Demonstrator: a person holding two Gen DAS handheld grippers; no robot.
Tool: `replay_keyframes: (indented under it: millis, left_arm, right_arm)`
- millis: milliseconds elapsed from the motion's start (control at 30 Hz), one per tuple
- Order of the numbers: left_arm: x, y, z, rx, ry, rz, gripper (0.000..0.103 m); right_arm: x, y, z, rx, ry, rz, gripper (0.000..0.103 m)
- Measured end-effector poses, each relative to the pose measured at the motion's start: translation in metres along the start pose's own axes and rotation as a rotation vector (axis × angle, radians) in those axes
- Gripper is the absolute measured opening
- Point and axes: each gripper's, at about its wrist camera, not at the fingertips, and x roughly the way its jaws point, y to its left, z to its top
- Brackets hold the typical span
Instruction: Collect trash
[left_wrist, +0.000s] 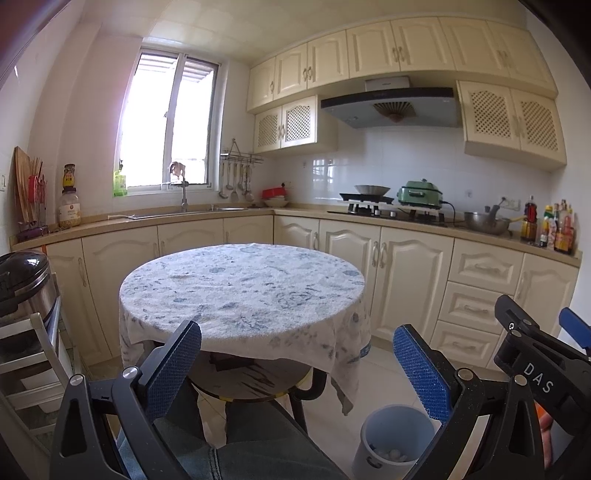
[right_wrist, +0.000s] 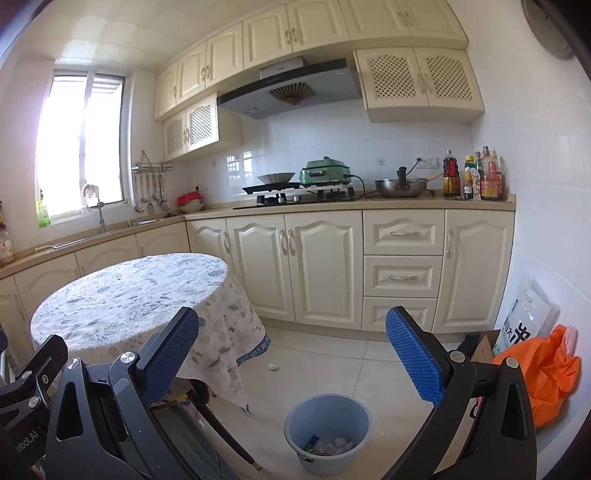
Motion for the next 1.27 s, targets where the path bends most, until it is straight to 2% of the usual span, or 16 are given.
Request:
replay_keyframes:
  millis: [1267]
  left_arm:
    - [-0.0054,0.0035,0.0041,-0.021,-0.002,0.016,0.102]
  right_arm:
    - [0.0027,0.0007,-0.002,-0.012,0.009,0.0,0.102]
